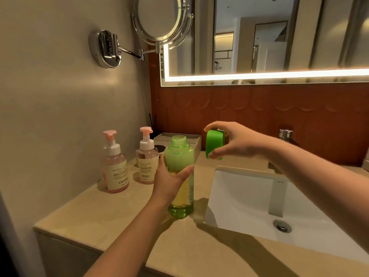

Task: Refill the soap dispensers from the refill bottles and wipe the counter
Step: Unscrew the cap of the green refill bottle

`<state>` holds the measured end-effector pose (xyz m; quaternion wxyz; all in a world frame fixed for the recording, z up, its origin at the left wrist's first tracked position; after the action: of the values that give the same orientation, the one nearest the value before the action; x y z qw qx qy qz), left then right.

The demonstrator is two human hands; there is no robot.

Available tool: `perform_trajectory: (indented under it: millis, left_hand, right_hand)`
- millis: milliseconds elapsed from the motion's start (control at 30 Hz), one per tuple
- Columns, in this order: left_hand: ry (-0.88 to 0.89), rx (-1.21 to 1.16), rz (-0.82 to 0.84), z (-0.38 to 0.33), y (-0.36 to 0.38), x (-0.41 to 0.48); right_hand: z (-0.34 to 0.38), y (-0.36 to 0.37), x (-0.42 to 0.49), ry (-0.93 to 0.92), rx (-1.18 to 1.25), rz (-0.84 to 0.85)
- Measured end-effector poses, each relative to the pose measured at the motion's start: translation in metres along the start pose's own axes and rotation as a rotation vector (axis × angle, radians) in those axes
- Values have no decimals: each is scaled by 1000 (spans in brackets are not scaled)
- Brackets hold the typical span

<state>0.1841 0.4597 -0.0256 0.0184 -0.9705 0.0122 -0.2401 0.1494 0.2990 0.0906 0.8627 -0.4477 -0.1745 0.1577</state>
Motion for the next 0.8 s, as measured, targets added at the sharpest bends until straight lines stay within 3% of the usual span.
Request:
perform_trajectory:
  millis: [167, 333, 800]
  left_hand:
    - [-44, 142, -8, 12, -2, 28]
    - [-126, 282, -54, 33, -8, 57]
    - [-178, 432, -74, 47, -8, 92]
  right_hand:
    - [-39, 31, 3, 97, 116, -170]
    - [-64, 82, 15, 155, 237, -104]
    - [-85, 161, 49, 144, 102, 3]
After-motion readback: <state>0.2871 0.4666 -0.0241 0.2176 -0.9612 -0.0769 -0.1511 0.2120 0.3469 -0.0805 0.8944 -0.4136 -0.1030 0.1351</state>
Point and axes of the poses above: each hand's wrist, its own x-axis towards the middle knuckle, its own y-axis out of the palm, z = x × y, the point moved 6 cm from there along x, towards the middle knuckle, and after that the axes turned 8 degrees about z, right-handed, at the moved point
